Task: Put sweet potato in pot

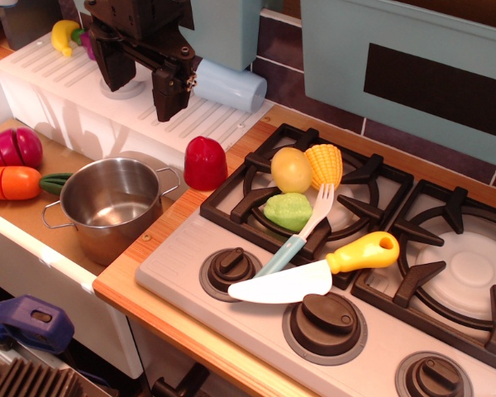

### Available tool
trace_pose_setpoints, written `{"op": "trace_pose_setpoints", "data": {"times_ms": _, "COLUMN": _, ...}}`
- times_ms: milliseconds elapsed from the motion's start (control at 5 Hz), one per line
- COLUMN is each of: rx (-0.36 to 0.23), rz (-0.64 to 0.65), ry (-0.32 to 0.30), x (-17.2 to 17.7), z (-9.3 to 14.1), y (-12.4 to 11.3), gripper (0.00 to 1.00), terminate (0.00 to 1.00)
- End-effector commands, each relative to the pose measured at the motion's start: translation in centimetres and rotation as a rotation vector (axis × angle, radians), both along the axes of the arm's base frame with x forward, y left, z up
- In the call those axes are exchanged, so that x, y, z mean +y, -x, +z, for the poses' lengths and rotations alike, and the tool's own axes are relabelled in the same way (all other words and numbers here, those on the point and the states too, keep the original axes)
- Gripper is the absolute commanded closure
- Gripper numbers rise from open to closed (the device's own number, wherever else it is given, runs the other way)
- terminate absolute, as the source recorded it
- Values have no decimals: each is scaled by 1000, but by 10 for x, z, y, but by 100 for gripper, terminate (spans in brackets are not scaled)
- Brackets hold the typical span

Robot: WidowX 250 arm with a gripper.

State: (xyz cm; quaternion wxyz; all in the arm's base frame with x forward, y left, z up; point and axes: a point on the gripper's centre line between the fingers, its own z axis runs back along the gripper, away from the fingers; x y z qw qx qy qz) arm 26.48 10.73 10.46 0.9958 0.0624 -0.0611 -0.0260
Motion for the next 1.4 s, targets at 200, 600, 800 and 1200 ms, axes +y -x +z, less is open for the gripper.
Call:
{"op": "trace_pose_setpoints", "data": {"times_ms": 200, "rx": -22, "rz": 6, "ry": 79, "x": -1, "z": -4, "y": -10, "gripper": 0, "terminate": 0}}
{"op": "trace_pose_setpoints", "data": {"times_ms": 600, "rx": -74, "rz": 34, "ry": 102, "x": -5, "z": -17, "y": -24, "gripper": 0, "terminate": 0}}
{"op": "trace_pose_setpoints", "data": {"times_ms": 800, "rx": -101, "rz": 28, "ry": 100, "x": -5, "z": -26, "y": -27, "gripper": 0, "terminate": 0}}
{"op": "trace_pose_setpoints", "data": {"times_ms": 1200, "rx": -133, "rz": 23, "ry": 135, "x": -8, "z": -41, "y": -47, "gripper": 0, "terminate": 0}}
